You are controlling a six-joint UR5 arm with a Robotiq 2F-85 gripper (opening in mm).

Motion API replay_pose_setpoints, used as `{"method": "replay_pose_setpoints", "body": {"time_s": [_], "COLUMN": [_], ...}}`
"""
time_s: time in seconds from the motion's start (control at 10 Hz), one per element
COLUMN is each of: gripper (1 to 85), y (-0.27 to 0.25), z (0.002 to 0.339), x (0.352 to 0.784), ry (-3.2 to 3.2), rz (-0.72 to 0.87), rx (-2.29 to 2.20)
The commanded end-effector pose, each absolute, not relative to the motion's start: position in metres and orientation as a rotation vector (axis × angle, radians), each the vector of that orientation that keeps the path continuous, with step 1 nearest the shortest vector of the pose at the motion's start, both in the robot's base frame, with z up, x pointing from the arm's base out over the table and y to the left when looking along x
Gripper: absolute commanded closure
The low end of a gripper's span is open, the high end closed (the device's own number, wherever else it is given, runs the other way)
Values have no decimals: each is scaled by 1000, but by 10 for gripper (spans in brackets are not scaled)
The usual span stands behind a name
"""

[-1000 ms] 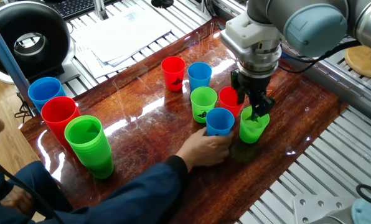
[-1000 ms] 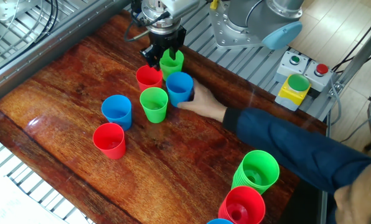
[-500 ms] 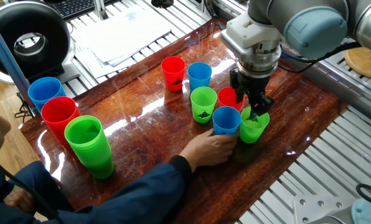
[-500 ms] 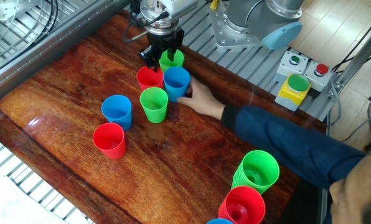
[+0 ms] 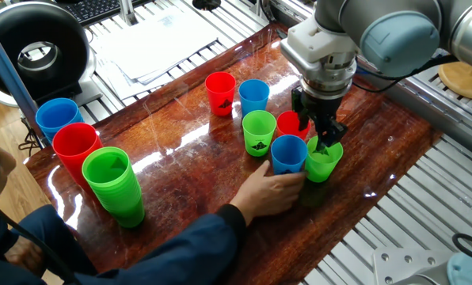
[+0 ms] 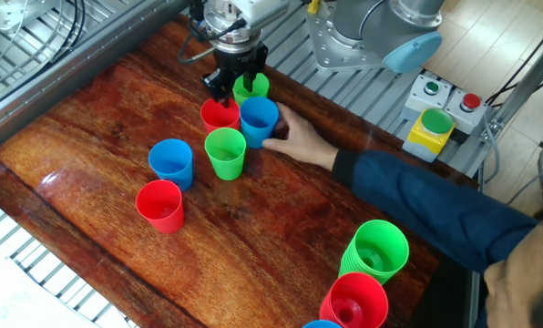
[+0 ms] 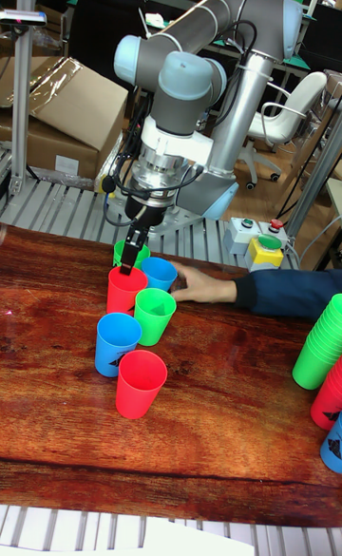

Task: Stack the cups

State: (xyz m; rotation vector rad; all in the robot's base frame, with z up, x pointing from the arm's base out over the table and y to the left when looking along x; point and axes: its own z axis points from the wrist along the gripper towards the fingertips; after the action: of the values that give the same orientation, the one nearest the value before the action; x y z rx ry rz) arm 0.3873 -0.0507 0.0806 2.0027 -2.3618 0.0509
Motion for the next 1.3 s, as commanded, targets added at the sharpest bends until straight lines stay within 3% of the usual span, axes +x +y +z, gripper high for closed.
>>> {"method": "replay_pose_setpoints", "body": {"time_s": [0.0,1.0,1.1,1.2], "gripper": [287,333,377,507], "y": [-47,-44,-44,-44], "z": [78,78,78,78], "x": [388,389,389,392], "ry": [-2383,-2399,-2408,-2427], "rz": [42,31,31,42], "rx": [2003,2001,1993,1981]}}
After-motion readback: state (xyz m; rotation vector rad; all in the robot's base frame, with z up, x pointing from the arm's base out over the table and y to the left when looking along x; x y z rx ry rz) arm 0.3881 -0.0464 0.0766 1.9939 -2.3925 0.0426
